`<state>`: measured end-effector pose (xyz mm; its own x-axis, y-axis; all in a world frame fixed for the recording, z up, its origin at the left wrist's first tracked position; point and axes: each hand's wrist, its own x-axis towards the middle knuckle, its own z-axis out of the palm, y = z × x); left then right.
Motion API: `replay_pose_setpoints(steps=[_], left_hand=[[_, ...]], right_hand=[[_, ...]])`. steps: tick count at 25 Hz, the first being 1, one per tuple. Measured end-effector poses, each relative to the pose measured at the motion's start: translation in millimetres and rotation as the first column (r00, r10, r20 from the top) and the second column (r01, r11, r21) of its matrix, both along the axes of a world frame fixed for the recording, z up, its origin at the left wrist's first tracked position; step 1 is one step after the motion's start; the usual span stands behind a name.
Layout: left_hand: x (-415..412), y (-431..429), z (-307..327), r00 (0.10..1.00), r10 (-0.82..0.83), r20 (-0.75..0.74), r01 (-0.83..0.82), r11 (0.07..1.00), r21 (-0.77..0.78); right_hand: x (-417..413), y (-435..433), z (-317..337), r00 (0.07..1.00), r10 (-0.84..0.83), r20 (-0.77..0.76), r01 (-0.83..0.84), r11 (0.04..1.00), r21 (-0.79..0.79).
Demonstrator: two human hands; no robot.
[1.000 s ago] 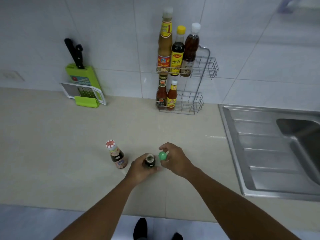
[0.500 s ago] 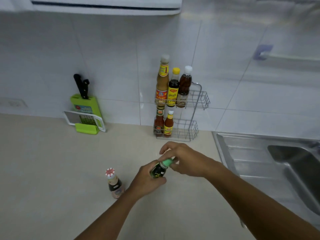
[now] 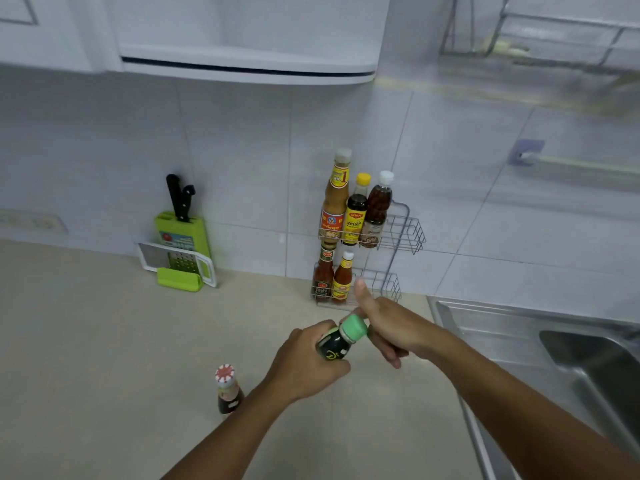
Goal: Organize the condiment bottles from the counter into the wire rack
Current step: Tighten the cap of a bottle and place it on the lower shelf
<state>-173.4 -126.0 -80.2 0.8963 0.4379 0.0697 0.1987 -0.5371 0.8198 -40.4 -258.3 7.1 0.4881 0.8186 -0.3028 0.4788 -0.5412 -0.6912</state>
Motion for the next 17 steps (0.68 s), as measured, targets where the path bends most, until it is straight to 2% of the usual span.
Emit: replay_pose_setpoints(steps=[1,3,4,6,7,8,9,10,11,12,13,14,15,16,17], left_hand=[[2.9,1.5,2.3,0.999,-0.029,-0.017,0.026,0.985,-0.172],[3.8,5.4,6.5,0.984,-0.169,-0.05,0.128,0.88,-0.458],[2.9,7.6,8.7,0.966,-0.255,-0.043,0.19,0.811,-0.553],[1.9,9.7,12.0,0.918,-0.395,-0.016,0.285,0.688,-0.668],[2.6,9.0,12.9,0.904,-0.426,-0.027,0.293,0.666,-0.686],[4.6,6.4,13.1,0.909,-0.411,-0.066,0.272,0.706,-0.654],[6.9,3.2,12.6,0.932,-0.337,-0.131,0.216,0.811,-0.543],[8.9,-0.9,11.9,0.96,-0.202,-0.193,0.131,0.936,-0.328],[10.5,-5.9,10.5,0.974,-0.051,-0.219,0.043,0.998,-0.043],[12.3,-10.6,8.5,0.976,0.054,-0.211,-0.005,0.973,0.23],[13.3,-15.5,5.5,0.974,0.112,-0.196,-0.027,0.92,0.39],[14.2,-20.2,2.1,0.976,0.124,-0.176,-0.036,0.9,0.434],[15.8,-22.4,1.1,0.974,0.105,-0.201,-0.019,0.921,0.389],[16.5,-20.3,1.9,0.971,0.035,-0.235,0.018,0.975,0.222],[18.4,-15.9,5.4,0.963,-0.062,-0.261,0.053,0.998,-0.041]], right_hand=[[5.6,-0.7,4.9,0.999,0.002,-0.036,0.001,0.998,0.064],[15.9,-3.6,12.2,0.993,0.117,-0.025,-0.108,0.965,0.24],[17.6,-3.9,14.3,0.986,0.166,0.029,-0.168,0.943,0.289],[15.1,-2.7,10.3,0.97,0.172,0.174,-0.217,0.933,0.288],[13.5,-1.6,5.6,0.953,0.161,0.258,-0.23,0.937,0.264],[12.9,-0.2,-0.8,0.923,0.163,0.349,-0.248,0.945,0.215],[13.6,0.9,-6.7,0.887,0.173,0.429,-0.247,0.961,0.122],[15.3,0.8,-12.6,0.853,0.189,0.486,-0.232,0.972,0.028],[16.0,0.0,-17.9,0.843,0.199,0.499,-0.21,0.977,-0.036],[16.1,-1.0,-23.0,0.855,0.174,0.488,-0.171,0.984,-0.052],[14.4,-2.3,-27.8,0.883,0.126,0.453,-0.115,0.992,-0.052],[13.4,-3.7,-30.2,0.888,0.12,0.445,-0.087,0.992,-0.092],[11.4,-4.6,-30.1,0.9,0.099,0.425,-0.061,0.993,-0.101],[7.9,-6.4,-29.1,0.905,0.082,0.418,-0.057,0.996,-0.073],[7.0,-8.8,-29.6,0.91,0.049,0.412,-0.049,0.999,-0.011]])
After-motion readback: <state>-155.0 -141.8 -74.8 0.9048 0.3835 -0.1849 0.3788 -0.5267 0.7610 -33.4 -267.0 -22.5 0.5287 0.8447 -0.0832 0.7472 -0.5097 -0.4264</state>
